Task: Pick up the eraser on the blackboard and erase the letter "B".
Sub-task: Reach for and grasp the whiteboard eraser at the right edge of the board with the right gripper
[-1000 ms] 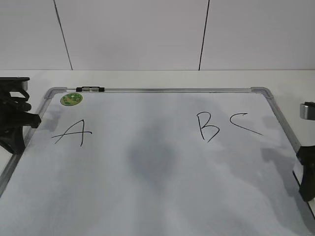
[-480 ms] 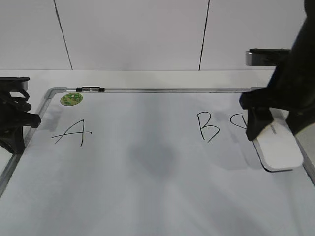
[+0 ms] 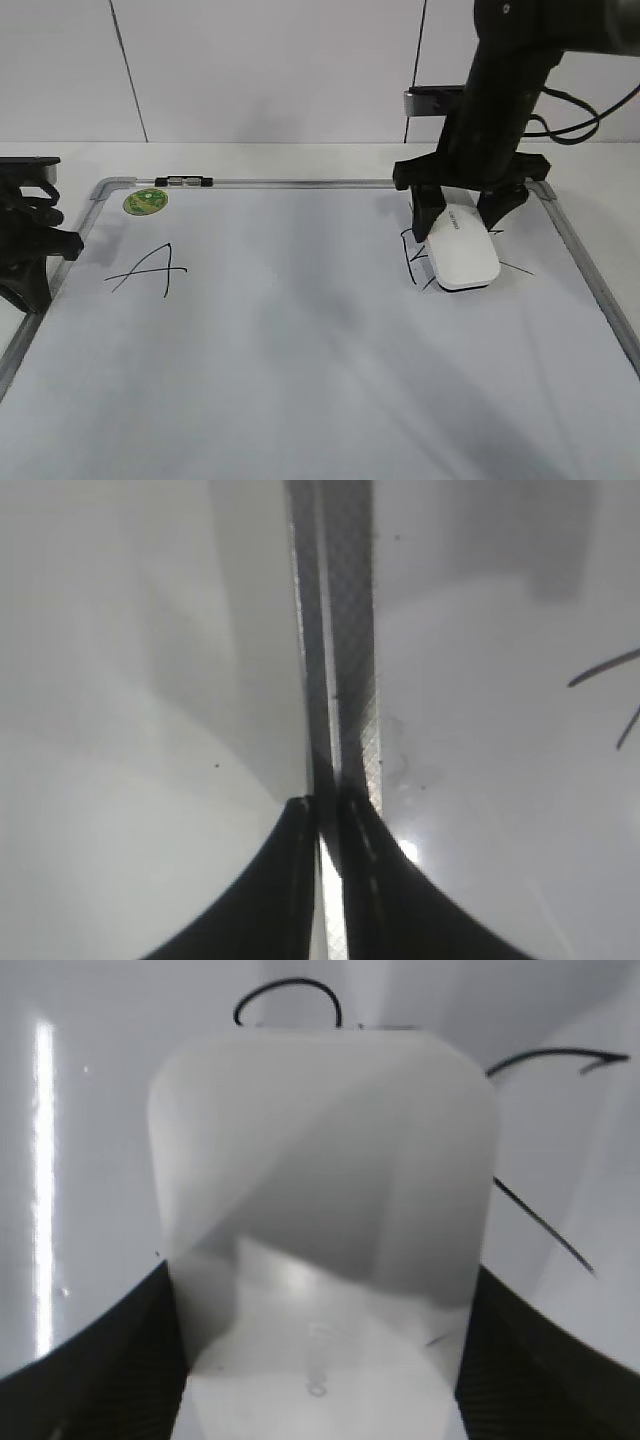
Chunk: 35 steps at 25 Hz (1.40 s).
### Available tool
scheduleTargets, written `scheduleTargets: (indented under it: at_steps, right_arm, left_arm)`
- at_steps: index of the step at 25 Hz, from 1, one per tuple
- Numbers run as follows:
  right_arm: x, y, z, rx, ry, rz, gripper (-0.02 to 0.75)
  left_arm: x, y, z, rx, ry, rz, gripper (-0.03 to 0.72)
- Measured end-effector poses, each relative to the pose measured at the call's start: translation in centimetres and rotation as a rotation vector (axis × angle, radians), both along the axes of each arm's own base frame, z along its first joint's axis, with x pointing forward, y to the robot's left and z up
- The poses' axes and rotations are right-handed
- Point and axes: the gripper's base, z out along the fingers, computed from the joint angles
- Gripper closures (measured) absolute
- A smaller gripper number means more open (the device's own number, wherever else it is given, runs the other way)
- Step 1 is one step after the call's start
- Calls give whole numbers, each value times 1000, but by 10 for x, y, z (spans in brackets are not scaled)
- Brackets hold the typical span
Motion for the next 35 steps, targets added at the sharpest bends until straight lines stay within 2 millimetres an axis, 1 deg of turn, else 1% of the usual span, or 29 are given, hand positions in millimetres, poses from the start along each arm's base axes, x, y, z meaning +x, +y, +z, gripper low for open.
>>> scheduleTargets:
  at_steps: [3,6,10,25,27,29,30,35]
  right_arm:
    - [12,5,-14,-3,9,2,200]
    - [20,9,-26,-8,23,4,200]
    - [27,11,-37,-11,31,4,200]
    - [29,12,-39,-12,35,4,195]
    - [29,12,-40,-13,36,6,169]
    - [29,12,-41,-13,38,8,109]
    - [29,12,-41,-13,38,8,92]
    - [31,12,-37,-14,23,19,78]
  left_arm:
    - [0,0,0,0,2,0,647]
    - [0,0,0,0,4,0,647]
    - [0,0,0,0,2,0,647]
    - [0,0,0,0,4,0,647]
    - [0,0,0,0,4,0,647]
    - [0,0,0,0,4,0,647]
    - [0,0,0,0,4,0,647]
    - [0,0,0,0,4,0,647]
